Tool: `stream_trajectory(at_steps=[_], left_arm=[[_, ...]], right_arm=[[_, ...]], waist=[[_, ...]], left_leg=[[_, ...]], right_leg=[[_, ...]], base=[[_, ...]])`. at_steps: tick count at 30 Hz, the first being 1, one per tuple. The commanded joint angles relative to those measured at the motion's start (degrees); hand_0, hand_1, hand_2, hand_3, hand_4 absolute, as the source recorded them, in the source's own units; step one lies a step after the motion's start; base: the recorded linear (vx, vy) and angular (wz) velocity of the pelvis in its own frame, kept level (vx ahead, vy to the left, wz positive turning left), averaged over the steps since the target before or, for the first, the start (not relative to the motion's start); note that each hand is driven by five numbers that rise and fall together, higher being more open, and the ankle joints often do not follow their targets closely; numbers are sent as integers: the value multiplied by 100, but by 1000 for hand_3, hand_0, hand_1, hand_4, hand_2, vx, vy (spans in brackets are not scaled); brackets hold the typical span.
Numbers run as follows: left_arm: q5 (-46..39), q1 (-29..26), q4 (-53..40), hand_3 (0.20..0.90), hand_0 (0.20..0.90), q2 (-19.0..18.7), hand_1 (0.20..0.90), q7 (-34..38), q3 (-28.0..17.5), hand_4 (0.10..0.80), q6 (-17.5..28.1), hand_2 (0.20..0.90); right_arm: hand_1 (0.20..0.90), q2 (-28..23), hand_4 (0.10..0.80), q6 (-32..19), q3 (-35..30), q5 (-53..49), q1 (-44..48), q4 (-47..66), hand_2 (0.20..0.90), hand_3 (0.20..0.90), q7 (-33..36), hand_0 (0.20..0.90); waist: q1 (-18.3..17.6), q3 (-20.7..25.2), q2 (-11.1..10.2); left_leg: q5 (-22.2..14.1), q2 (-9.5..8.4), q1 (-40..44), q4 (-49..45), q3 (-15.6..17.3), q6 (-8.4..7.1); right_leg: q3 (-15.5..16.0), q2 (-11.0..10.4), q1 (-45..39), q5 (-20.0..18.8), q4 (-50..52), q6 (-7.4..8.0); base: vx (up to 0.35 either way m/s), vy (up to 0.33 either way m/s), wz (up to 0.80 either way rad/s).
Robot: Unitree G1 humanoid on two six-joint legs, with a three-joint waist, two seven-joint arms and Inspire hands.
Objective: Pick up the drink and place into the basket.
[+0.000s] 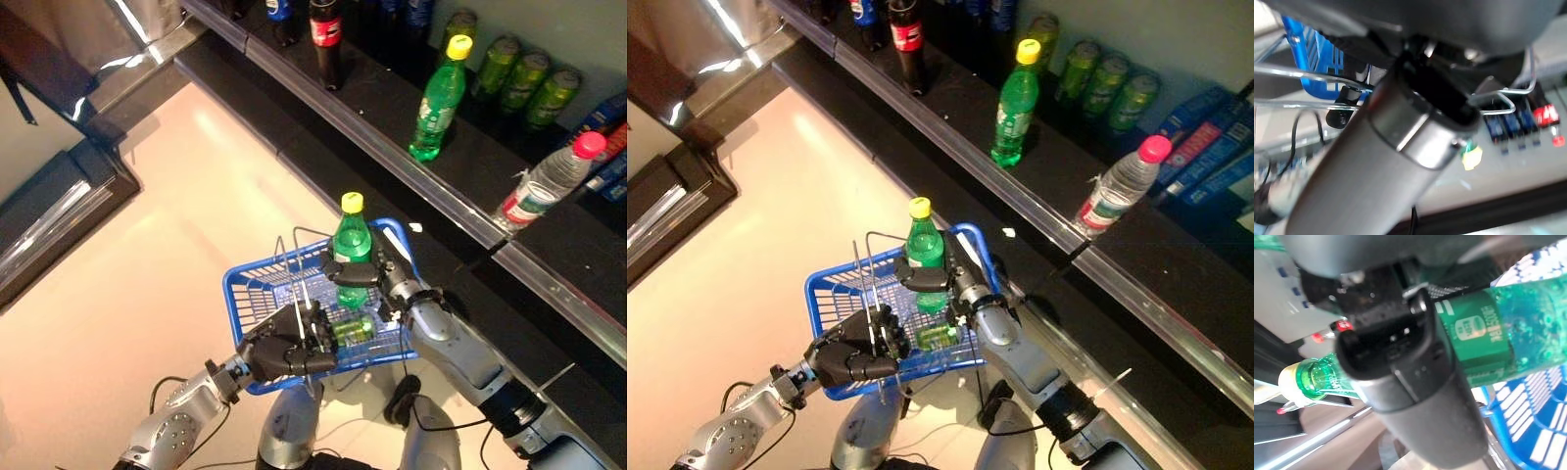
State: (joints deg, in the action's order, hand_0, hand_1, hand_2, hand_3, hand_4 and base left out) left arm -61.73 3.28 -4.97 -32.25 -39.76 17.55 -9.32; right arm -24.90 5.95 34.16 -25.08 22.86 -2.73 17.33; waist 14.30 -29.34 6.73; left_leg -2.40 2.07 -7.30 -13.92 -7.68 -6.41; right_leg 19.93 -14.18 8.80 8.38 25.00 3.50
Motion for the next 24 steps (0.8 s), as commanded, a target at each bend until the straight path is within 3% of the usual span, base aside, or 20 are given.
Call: stream_trajectory(at_steps=[1, 11, 21, 24], left_arm=[[-983, -597, -1991, 200, 300, 67, 300, -1144, -42, 100, 527, 300], [-1339, -580, -2232, 200, 300, 202, 300, -1558, -333, 100, -26, 300], [-1191, -582, -2252, 200, 300, 374, 300, -1636, -359, 100, -118, 300], [-1139, -587, -2236, 200, 300, 410, 300, -1670, -346, 100, -104, 300]], right_arm=[[300, 727, 100, -496, 201, 487, 929, 335, 300, 200, 191, 300], [300, 1288, 100, -465, 383, 620, 719, -1289, 300, 200, 430, 300], [300, 1547, 100, -110, 721, 1073, 404, -2189, 300, 200, 399, 300], [300, 1539, 100, -49, 723, 711, 343, -2314, 300, 200, 502, 300]], waist=[[196, 649, -151], [485, 547, -157], [553, 410, -106], [551, 376, -99]], left_leg=[[418, -317, -519, -372, 26, 301], [347, -444, -679, -422, -132, 334], [321, -519, -808, -407, -155, 355], [326, -519, -826, -382, -153, 361]], right_leg=[[14, 204, -528, -100, -268, -216], [189, 126, -496, -111, -229, -188], [184, 52, -341, -107, -192, -128], [176, 51, -314, -116, -208, -120]], base=[[39, -44, 18], [23, -42, 15], [3, -5, 3], [-32, -8, 1]])
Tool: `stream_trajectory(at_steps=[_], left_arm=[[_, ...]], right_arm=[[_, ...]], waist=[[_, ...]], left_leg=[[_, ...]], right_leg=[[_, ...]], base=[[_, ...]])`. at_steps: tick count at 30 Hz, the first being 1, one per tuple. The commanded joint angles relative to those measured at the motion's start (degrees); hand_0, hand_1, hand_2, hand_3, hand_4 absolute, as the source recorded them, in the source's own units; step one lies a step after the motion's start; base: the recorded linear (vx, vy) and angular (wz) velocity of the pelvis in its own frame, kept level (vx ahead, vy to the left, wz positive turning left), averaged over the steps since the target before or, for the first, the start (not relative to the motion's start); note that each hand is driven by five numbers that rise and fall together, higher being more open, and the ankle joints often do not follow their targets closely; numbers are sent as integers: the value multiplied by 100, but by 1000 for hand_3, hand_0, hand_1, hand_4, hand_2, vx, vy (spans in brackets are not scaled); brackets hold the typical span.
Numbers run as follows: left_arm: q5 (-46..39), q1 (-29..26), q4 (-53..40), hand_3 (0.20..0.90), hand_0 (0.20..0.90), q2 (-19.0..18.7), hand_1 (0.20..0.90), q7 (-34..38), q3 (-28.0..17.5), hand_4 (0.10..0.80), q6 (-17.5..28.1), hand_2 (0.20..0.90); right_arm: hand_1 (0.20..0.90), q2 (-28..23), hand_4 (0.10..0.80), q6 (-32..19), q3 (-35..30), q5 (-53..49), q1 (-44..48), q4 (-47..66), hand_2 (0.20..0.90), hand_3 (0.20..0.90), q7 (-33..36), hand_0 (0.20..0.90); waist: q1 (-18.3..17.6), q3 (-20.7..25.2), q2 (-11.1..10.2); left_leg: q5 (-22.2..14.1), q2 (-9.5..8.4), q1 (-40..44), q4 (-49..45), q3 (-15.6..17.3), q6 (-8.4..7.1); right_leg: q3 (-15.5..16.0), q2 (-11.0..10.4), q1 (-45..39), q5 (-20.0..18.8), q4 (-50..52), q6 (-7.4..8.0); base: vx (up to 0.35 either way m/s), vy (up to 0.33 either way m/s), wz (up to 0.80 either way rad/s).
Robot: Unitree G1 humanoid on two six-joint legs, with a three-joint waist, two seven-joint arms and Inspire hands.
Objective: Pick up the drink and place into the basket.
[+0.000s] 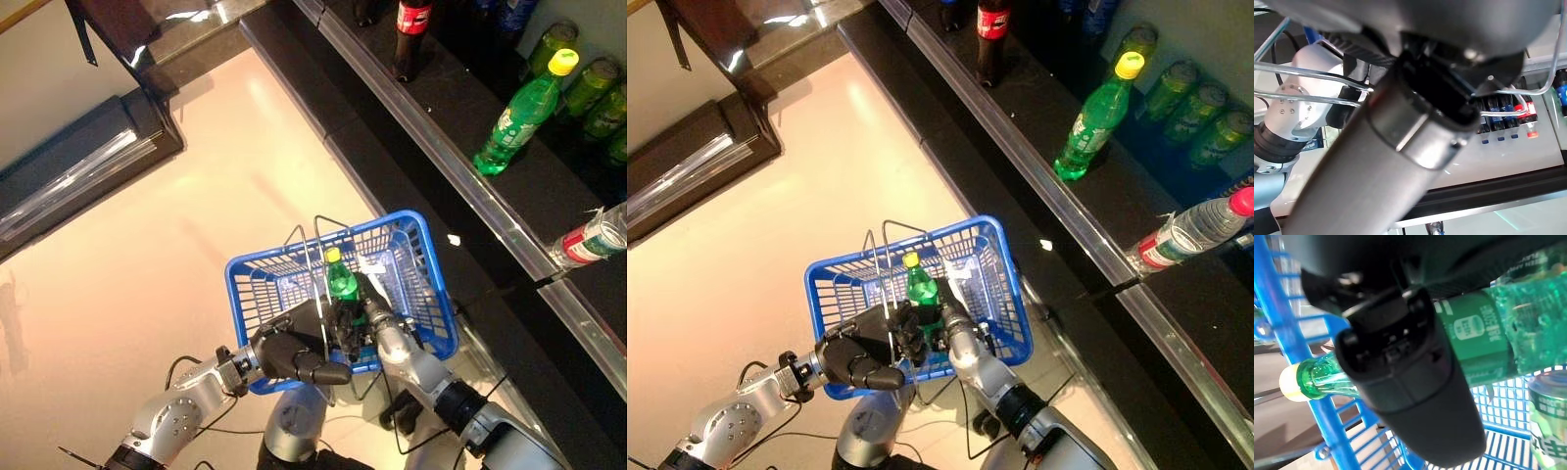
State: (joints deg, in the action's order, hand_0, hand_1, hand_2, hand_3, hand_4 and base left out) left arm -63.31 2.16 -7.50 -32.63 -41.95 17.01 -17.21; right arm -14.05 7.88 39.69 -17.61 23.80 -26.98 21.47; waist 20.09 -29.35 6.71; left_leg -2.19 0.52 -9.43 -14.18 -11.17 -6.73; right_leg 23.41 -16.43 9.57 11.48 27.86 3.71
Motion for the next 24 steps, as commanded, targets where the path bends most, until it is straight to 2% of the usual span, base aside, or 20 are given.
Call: stream_trajectory(at_steps=[1, 4, 7, 10, 13, 18, 24], left_arm=[[-948, -480, -1979, 200, 300, 468, 300, -1446, -276, 100, 691, 300], [-893, -552, -1950, 200, 300, 508, 300, -1408, -218, 100, 675, 300], [-919, -621, -1958, 200, 300, 475, 300, -1372, -194, 100, 660, 300], [-938, -651, -1951, 200, 300, 472, 300, -1356, -173, 100, 635, 300], [-928, -642, -1979, 200, 300, 501, 300, -1290, -168, 100, 557, 300], [-902, -534, -1968, 200, 300, 551, 300, -1323, -221, 100, 498, 300], [-944, -459, -1954, 200, 300, 582, 300, -1316, -222, 100, 509, 300]], right_arm=[[300, 478, 100, -301, 126, -454, 203, -20, 300, 200, 105, 300], [300, 793, 100, -717, -306, -2371, 86, -796, 300, 200, -259, 300], [300, 1040, 100, -975, -619, -3395, 164, -1191, 300, 200, -444, 300], [300, 1132, 100, -1086, -743, -3813, 253, -1325, 300, 200, -531, 300], [300, 1293, 100, -1313, -993, -4841, 297, -1354, 300, 200, -722, 300], [300, 1456, 100, -1542, -1162, -5960, 216, -1120, 300, 200, -1131, 300], [300, 1557, 100, -1559, -1267, -6366, 77, -979, 300, 200, -1118, 300]], waist=[[-31, 363, -98], [-1, 315, -77], [47, 289, -61], [77, 280, -51], [106, 288, -45], [116, 320, -44], [92, 352, -50]], left_leg=[[309, -359, -612, -344, 198, 393], [332, -341, -594, -293, 191, 393], [345, -337, -586, -263, 166, 391], [355, -342, -578, -249, 144, 399], [363, -331, -545, -219, 118, 408], [378, -317, -506, -175, 95, 419], [395, -315, -479, -135, 103, 453]], right_leg=[[-174, 275, -388, -428, -496, -141], [-149, 279, -423, -430, -520, -144], [-121, 290, -447, -441, -542, -139], [-109, 298, -462, -454, -556, -141], [-83, 307, -476, -469, -553, -137], [-81, 325, -501, -482, -570, -128], [-88, 316, -479, -522, -570, -108]], base=[[0, 0, 0], [0, 0, 0], [-3, -34, 1], [0, 0, 0], [0, 0, 0], [12, 5, 2], [7, 16, 0]])
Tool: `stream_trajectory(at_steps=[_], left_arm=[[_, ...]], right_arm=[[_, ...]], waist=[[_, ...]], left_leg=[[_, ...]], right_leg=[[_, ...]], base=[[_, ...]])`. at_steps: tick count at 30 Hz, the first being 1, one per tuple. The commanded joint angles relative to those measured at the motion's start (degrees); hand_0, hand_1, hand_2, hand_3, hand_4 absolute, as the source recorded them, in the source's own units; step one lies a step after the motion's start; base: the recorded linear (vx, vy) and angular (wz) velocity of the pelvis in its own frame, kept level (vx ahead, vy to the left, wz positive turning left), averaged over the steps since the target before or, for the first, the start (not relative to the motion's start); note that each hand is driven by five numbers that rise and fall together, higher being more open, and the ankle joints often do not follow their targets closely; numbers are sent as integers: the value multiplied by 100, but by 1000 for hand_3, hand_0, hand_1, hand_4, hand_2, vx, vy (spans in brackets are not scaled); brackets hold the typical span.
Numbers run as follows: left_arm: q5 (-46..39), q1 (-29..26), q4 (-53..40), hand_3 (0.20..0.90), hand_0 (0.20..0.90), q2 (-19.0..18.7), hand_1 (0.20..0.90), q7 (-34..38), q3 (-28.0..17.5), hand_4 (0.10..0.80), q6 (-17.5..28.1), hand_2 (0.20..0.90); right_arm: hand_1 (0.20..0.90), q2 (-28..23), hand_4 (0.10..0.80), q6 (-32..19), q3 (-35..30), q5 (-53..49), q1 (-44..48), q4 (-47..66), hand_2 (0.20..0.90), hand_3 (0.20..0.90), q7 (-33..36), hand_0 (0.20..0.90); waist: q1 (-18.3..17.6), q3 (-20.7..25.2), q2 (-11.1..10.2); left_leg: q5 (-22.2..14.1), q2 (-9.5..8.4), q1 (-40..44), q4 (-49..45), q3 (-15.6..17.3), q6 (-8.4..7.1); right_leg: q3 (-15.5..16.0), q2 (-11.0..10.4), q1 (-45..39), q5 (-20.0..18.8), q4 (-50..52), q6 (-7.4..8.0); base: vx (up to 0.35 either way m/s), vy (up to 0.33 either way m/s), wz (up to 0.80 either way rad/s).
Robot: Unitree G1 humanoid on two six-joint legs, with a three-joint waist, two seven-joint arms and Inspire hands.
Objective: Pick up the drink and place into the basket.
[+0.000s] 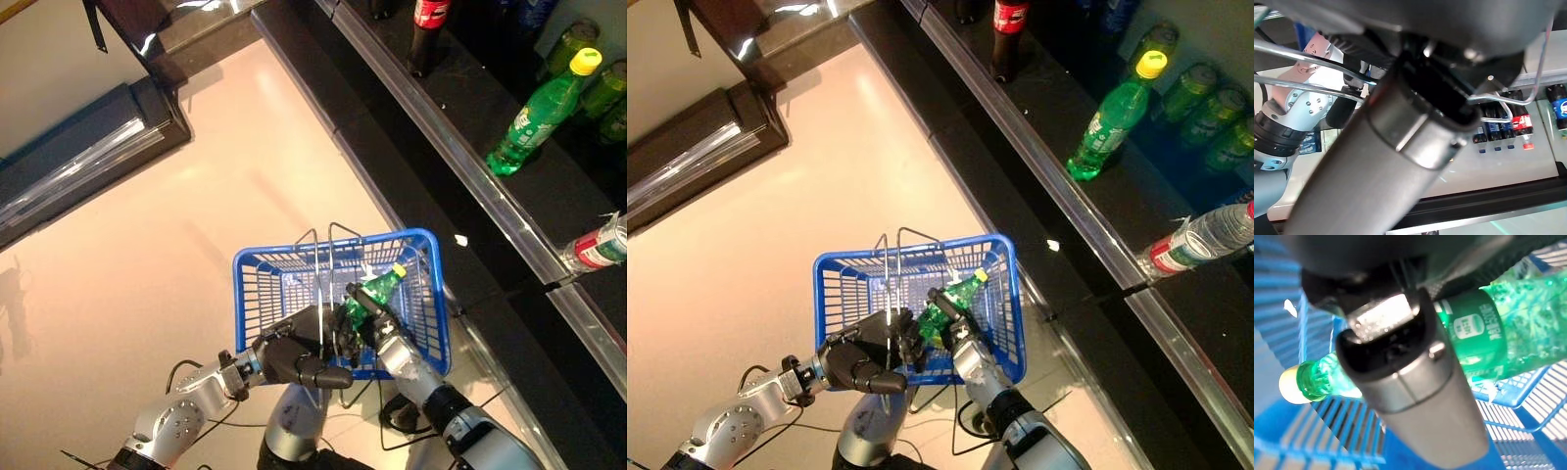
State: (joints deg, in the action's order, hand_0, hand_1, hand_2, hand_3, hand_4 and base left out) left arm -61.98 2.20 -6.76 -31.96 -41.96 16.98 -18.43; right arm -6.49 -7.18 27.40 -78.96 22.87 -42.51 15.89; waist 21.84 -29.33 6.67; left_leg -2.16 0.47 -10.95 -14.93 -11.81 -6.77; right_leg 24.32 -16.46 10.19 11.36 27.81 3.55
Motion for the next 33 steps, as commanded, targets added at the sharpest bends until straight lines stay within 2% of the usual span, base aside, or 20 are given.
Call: stream_trajectory(at_steps=[1, 2, 3, 12, 21, 27, 33], left_arm=[[-1082, -458, -2020, 200, 300, 518, 300, -1294, -205, 100, 647, 300], [-1097, -451, -2021, 200, 300, 511, 300, -1286, -197, 100, 652, 300], [-1110, -456, -2017, 200, 300, 522, 300, -1257, -190, 100, 642, 300], [-1245, -355, -1865, 200, 300, 622, 300, -1132, -128, 100, 493, 300], [-998, -192, -1500, 200, 300, 725, 300, -965, -147, 100, 634, 300], [-902, 55, -1270, 200, 300, 740, 300, -943, -308, 100, 788, 300], [-842, 439, -863, 200, 300, 857, 300, -960, -469, 100, 1156, 300]], right_arm=[[373, 796, 185, -9, -61, -243, 186, 543, 373, 285, -563, 373], [749, 795, 624, 2, -68, -248, 192, 529, 749, 724, -548, 749], [900, 784, 800, 57, -98, -243, 205, 520, 900, 900, -535, 900], [900, 674, 800, 240, -78, -34, 166, 522, 900, 900, -678, 900], [900, 458, 800, 152, 6, 35, -127, 1021, 900, 900, -1090, 900], [900, 151, 800, 183, 26, 510, -590, 1898, 900, 900, -1442, 900], [900, -284, 800, 446, 18, 911, -1371, 3110, 900, 900, -2191, 900]], waist=[[-84, 354, -44], [-84, 356, -41], [-85, 362, -42], [-99, 388, -76], [-192, 420, -129], [-346, 430, -185], [-574, 468, -290]], left_leg=[[397, -307, -320, -57, 171, 459], [398, -307, -316, -56, 173, 460], [403, -310, -312, -56, 173, 459], [399, -290, -267, -71, 195, 479], [400, -259, -246, -68, 260, 495], [406, -198, -219, -31, 360, 501], [422, -95, -162, 41, 514, 491]], right_leg=[[-178, 318, -541, -517, -564, -94], [-180, 319, -542, -519, -562, -94], [-177, 315, -544, -528, -565, -93], [-171, 285, -550, -549, -517, -85], [-215, 276, -549, -559, -508, -62], [-285, 314, -518, -561, -527, -48], [-394, 384, -511, -562, -599, -31]], base=[[0, 0, 0], [18, 33, 0], [0, 0, 0], [0, 0, 0], [0, 0, 0], [0, 0, 0], [-4, 4, -9]])
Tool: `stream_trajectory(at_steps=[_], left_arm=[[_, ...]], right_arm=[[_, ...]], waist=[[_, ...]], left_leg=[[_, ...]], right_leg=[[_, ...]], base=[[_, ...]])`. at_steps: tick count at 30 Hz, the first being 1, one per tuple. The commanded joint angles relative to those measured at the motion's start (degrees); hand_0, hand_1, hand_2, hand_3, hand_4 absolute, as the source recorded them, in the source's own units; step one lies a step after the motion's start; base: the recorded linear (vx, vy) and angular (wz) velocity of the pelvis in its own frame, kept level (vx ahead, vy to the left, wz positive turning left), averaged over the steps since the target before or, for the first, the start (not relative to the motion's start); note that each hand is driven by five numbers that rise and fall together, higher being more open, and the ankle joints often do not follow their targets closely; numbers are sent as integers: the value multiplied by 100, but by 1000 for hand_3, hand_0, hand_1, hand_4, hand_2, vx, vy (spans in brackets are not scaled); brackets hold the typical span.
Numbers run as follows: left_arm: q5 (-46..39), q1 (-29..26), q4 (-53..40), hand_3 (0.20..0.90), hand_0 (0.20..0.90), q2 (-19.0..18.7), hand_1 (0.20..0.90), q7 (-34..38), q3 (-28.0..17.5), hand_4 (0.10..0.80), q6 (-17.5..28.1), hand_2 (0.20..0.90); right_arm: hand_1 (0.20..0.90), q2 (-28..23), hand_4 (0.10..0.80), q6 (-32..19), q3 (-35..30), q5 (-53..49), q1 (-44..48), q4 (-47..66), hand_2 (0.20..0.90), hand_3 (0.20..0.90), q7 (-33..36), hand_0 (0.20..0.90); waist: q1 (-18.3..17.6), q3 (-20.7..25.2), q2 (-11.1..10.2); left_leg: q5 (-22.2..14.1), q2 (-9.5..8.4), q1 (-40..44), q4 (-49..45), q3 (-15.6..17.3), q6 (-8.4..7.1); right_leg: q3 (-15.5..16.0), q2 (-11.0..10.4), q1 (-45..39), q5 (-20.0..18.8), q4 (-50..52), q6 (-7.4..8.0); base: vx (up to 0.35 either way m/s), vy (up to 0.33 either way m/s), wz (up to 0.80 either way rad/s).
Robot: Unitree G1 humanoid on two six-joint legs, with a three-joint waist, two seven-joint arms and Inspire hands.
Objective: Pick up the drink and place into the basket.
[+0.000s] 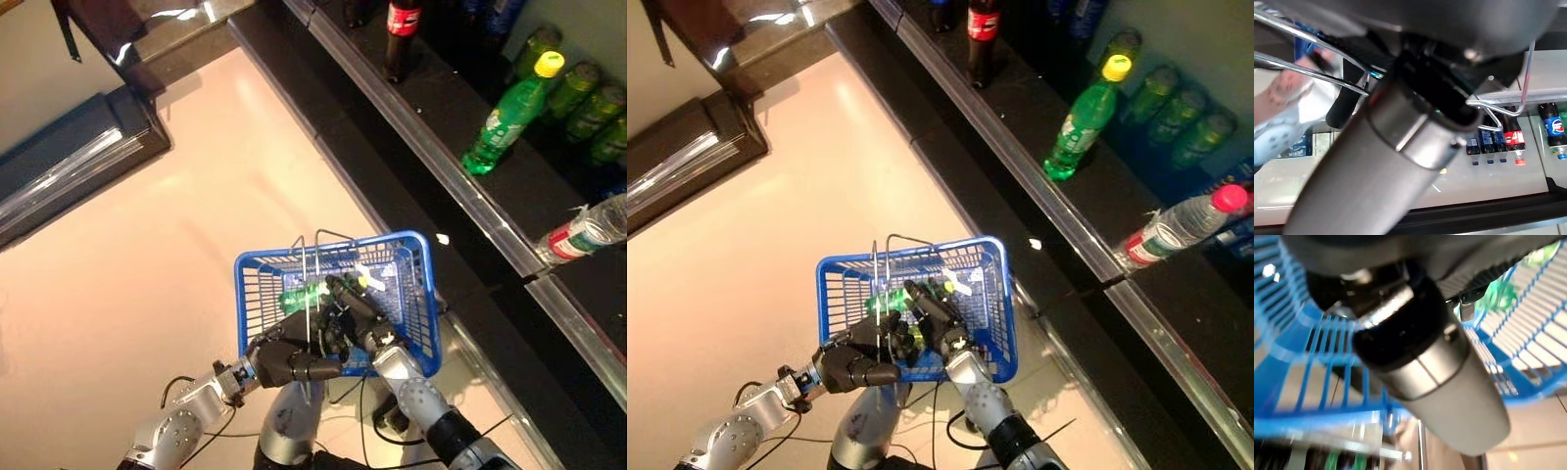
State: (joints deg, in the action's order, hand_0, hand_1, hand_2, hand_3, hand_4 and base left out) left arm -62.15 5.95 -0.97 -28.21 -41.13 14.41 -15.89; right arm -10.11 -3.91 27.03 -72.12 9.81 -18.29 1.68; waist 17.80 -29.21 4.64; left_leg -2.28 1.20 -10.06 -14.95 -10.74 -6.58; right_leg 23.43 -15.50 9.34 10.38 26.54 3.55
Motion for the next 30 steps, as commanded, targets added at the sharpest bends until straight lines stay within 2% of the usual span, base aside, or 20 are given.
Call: stream_trajectory(at_steps=[1, 9, 13, 16, 19, 22, 26, 30], left_arm=[[-832, 119, -1370, 200, 300, 497, 300, -1026, -230, 100, 940, 300], [-1034, 569, -321, 200, 300, 710, 300, -748, -507, 100, 1643, 300], [-1185, 689, 65, 200, 300, 820, 300, -184, -656, 100, 2098, 300], [-1666, 720, 495, 200, 300, 1116, 300, 129, -831, 100, 1966, 300], [-1448, 762, 1035, 200, 300, 1270, 300, 451, -871, 100, 2214, 300], [-1429, 751, 1683, 200, 300, 1406, 300, 988, -939, 100, 2509, 300], [-1390, 759, 2341, 200, 300, 1601, 300, 1581, -1155, 100, 2616, 300], [-1419, 640, 3011, 200, 300, 1693, 300, 2245, -1361, 100, 2764, 300]], right_arm=[[900, -9, 800, 192, 22, 235, -195, 894, 900, 900, -826, 900], [900, -596, 800, 459, -220, 354, -1181, 2413, 900, 900, -1450, 900], [900, -755, 800, 460, -285, 490, -1434, 2675, 900, 900, -1882, 900], [900, -873, 800, 331, -345, 992, -1475, 2782, 900, 900, -2066, 900], [900, -943, 800, 254, -430, 1183, -1451, 2736, 900, 900, -2283, 900], [900, -984, 800, 183, -578, 1412, -1456, 2540, 900, 900, -2286, 900], [900, -954, 800, 30, -814, 1605, -1648, 2294, 900, 900, -2240, 900], [900, -808, 800, -254, -1127, 1973, -1922, 1836, 900, 900, -1746, 900]], waist=[[-208, 463, -101], [-599, 604, -252], [-722, 711, -322], [-782, 849, -411], [-850, 1043, -541], [-951, 1273, -643], [-1088, 1551, -757], [-1278, 1801, -830]], left_leg=[[434, -148, -239, 49, 433, 473], [472, 21, -161, 126, 694, 445], [477, 70, -72, 179, 779, 408], [497, 93, 75, 317, 823, 369], [528, 124, 289, 574, 886, 347], [561, 162, 503, 854, 985, 342], [569, 183, 710, 1150, 1143, 345], [560, 204, 926, 1475, 1389, 355]], right_leg=[[-323, 301, -424, -459, -467, -33], [-549, 445, -401, -448, -549, -33], [-624, 508, -479, -448, -668, -32], [-695, 563, -617, -484, -890, -14], [-808, 619, -788, -604, -1247, 48], [-950, 644, -908, -769, -1594, 135], [-1127, 662, -1017, -939, -1954, 237], [-1282, 628, -1115, -1078, -2239, 366]], base=[[-6, 1, -11], [-9, -18, -11], [8, -29, -20], [22, -39, -12], [26, -41, -15], [26, -7, -18], [26, 13, -21], [11, 21, -17]])
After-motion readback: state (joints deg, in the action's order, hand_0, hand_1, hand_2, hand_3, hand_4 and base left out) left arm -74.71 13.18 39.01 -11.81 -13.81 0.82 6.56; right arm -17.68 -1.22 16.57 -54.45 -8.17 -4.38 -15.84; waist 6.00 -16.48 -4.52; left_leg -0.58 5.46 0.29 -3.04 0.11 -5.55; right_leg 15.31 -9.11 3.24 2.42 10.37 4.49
